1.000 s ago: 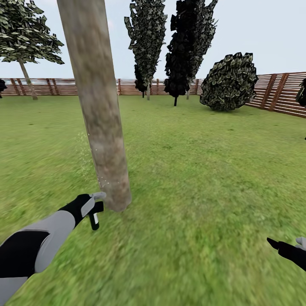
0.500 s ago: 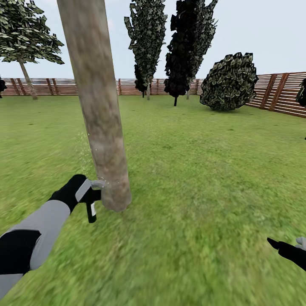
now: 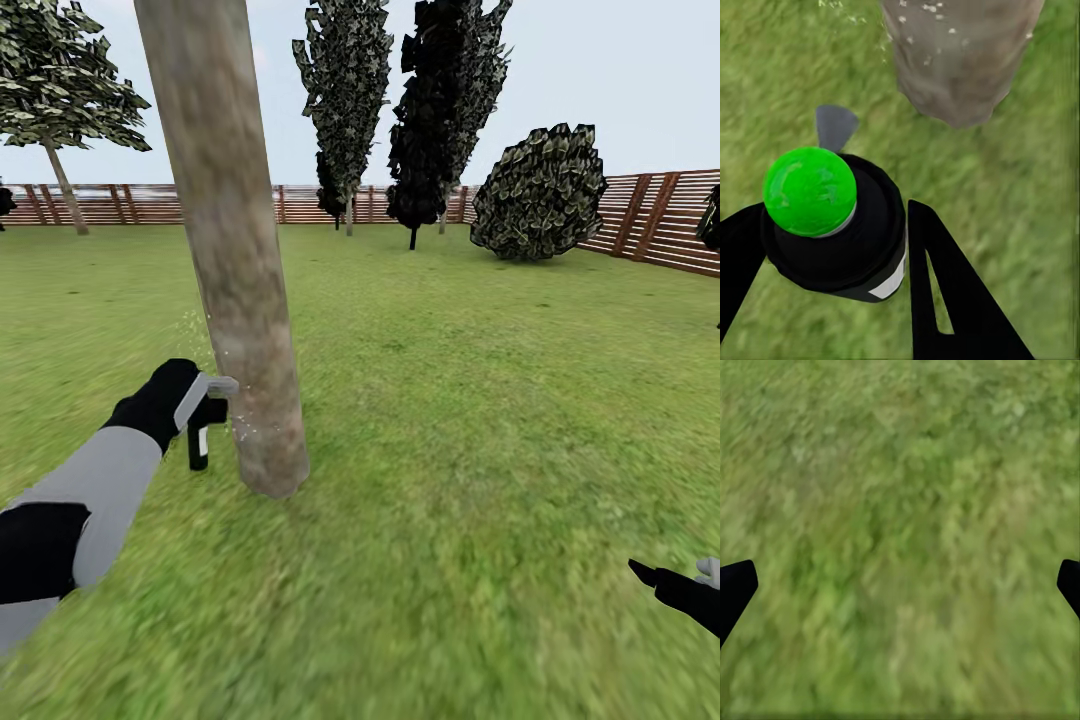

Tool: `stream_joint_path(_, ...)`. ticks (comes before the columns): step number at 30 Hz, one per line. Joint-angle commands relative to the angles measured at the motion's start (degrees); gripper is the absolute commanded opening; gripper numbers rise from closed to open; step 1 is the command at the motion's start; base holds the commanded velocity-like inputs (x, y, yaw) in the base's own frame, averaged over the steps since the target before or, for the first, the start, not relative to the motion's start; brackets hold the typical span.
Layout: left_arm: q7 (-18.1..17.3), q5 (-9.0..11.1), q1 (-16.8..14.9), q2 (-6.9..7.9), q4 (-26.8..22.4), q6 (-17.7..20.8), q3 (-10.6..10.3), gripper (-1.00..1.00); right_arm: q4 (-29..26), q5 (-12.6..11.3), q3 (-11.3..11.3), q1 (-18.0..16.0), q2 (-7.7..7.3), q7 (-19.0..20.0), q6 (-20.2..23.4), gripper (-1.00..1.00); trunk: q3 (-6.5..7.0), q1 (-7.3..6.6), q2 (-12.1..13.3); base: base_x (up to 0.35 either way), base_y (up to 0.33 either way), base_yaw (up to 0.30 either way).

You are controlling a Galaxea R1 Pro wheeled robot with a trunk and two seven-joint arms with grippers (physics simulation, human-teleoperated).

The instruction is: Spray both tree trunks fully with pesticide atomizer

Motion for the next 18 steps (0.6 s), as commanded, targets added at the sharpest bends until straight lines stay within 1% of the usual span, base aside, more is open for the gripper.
stream_joint_path(1, 0.0, 0.1, -0.6, 0.01, 0.1, 0.0, 0.0, -1.00, 0.0, 0.0, 0.0, 0.0, 0.00, 0.0, 0.0, 1.00, -0.01, 0.01, 0.0, 0.000, 0.000, 0.000)
stream_joint_path(3, 0.0, 0.1, -1.8, 0.02, 0.3, 0.1, 0.0, -1.00, 0.0, 0.0, 0.0, 0.0, 0.00, 0.0, 0.0, 1.00, -0.01, 0.01, 0.0, 0.000, 0.000, 0.000)
stream_joint_path(4, 0.0, 0.2, -3.6, 0.02, 0.4, 0.3, 0.0, -1.00, 0.0, 0.0, 0.0, 0.0, 0.00, 0.0, 0.0, 1.00, -0.01, 0.01, 0.0, 0.000, 0.000, 0.000)
stream_joint_path(8, 0.0, 0.2, -5.5, -0.18, 0.5, 0.4, 0.0, -1.00, 0.0, 0.0, 0.0, 0.0, 0.00, 0.0, 0.0, 1.00, -0.01, 0.01, 0.0, 0.000, 0.000, 0.000)
stream_joint_path(9, 0.0, 0.2, -6.7, -0.36, 0.7, 0.4, 0.0, -1.00, 0.0, 0.0, 0.0, 0.0, 0.00, 0.0, 0.0, 1.00, -0.01, 0.01, 0.0, 0.000, 0.000, 0.000)
stream_joint_path(10, 0.0, 0.2, -8.2, -0.53, 1.6, 0.4, 0.1, -1.00, 0.0, 0.0, 0.0, 0.0, 0.00, 0.0, 0.0, 1.00, -0.01, 0.01, 0.0, 0.000, 0.000, 0.000)
stream_joint_path(13, 0.0, 0.2, -11.0, -0.68, 4.1, 0.4, 0.1, -1.00, 0.0, 0.0, 0.0, 0.0, 0.00, 0.0, 0.0, 1.00, -0.01, 0.01, 0.0, 0.000, 0.000, 0.000)
stream_joint_path(14, 0.0, 0.2, -12.0, -0.96, 5.3, 0.4, 0.1, -1.00, 0.0, 0.0, 0.0, 0.0, 0.00, 0.0, 0.0, 1.00, -0.01, 0.01, 0.0, 0.000, 0.000, 0.000)
stream_joint_path(18, 0.0, 0.3, -12.9, -1.50, 6.2, 0.4, 0.1, -1.00, 0.0, 0.0, 0.0, 0.0, 0.00, 0.0, 0.0, 1.00, -0.01, 0.01, 0.0, 0.000, 0.000, 0.000)
